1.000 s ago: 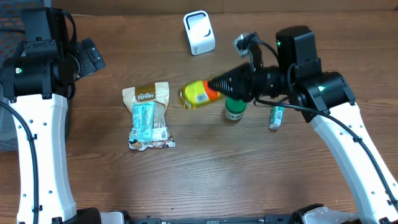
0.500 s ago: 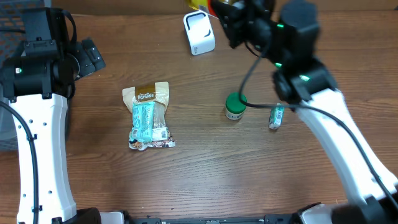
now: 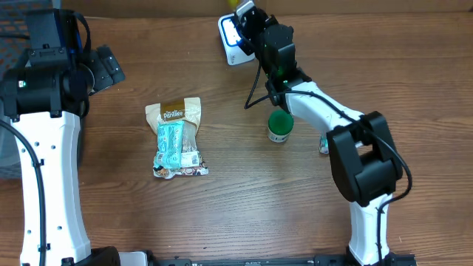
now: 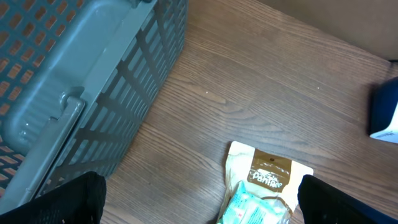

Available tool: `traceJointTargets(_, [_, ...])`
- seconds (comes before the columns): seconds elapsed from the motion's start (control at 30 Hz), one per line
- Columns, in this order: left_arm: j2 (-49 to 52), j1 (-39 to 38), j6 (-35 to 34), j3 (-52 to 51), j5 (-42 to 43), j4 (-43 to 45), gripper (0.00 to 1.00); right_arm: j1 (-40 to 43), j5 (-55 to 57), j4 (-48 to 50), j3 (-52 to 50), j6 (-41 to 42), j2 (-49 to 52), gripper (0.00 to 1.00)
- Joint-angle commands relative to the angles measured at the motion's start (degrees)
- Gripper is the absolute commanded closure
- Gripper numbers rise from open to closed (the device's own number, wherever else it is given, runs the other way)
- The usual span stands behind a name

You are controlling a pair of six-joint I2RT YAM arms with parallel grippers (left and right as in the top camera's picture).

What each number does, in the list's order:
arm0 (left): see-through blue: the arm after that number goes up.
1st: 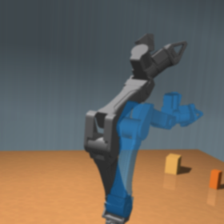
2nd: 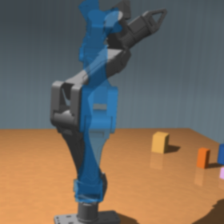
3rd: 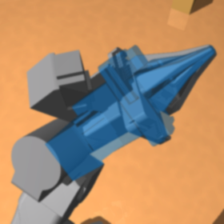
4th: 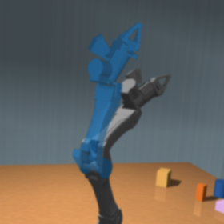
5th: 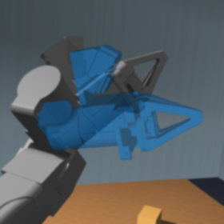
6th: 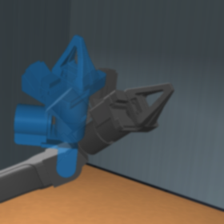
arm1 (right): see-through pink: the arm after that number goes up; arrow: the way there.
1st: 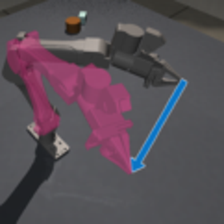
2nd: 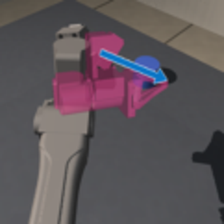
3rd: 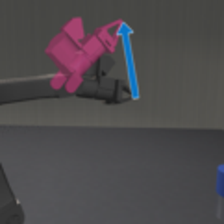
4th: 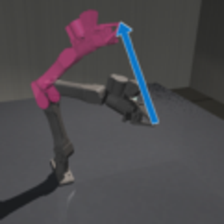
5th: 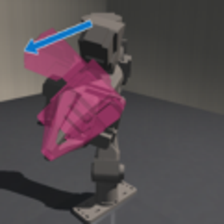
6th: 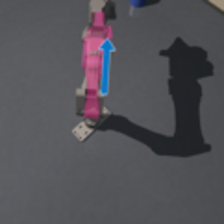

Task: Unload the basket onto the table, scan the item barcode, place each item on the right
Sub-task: 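Lift the Vim bottle and swing it up toward the scanner, then carry the Vim bottle right, away from the scanner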

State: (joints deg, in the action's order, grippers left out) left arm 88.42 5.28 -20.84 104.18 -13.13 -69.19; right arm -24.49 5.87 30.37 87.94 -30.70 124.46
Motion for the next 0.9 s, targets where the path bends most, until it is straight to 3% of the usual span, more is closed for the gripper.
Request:
traceJointTargets(0.0, [0.07, 0.04, -0.15, 0.07, -0.79, 0.11, 0.01, -0.76, 5.75, 3.63, 1.03, -7.74, 1.99, 0.93])
traceJointTargets(0.17, [0.07, 0.04, -0.15, 0.07, -0.79, 0.11, 0.01, -1.16, 7.15, 5.35, 1.03, -14.84, 3.63, 0.94])
traceJointTargets(0.37, [0.07, 0.04, -0.15, 0.07, -0.79, 0.11, 0.0, -1.84, 6.97, 5.35, 1.03, -14.75, 4.26, 0.93])
traceJointTargets(0.5, [0.07, 0.04, -0.15, 0.07, -0.79, 0.11, 0.0, -2.03, 14.38, 9.29, 1.03, -8.17, 3.45, 0.87])
traceJointTargets(0.6, [0.07, 0.04, -0.15, 0.07, -0.79, 0.11, 0.0, -2.08, 21.97, 12.94, 1.03, -4.85, -1.51, 0.89])
traceJointTargets(0.7, [0.07, 0.04, -0.15, 0.07, -0.79, 0.11, 0.01, -2.08, 20.15, 4.09, 1.03, -1.68, -8.94, 0.89])
traceJointTargets(0.87, [0.07, 0.04, -0.15, 0.07, -0.79, 0.11, 0.0, 0.28, 18.08, -19.61, 1.03, 10.47, -22.73, 0.95])
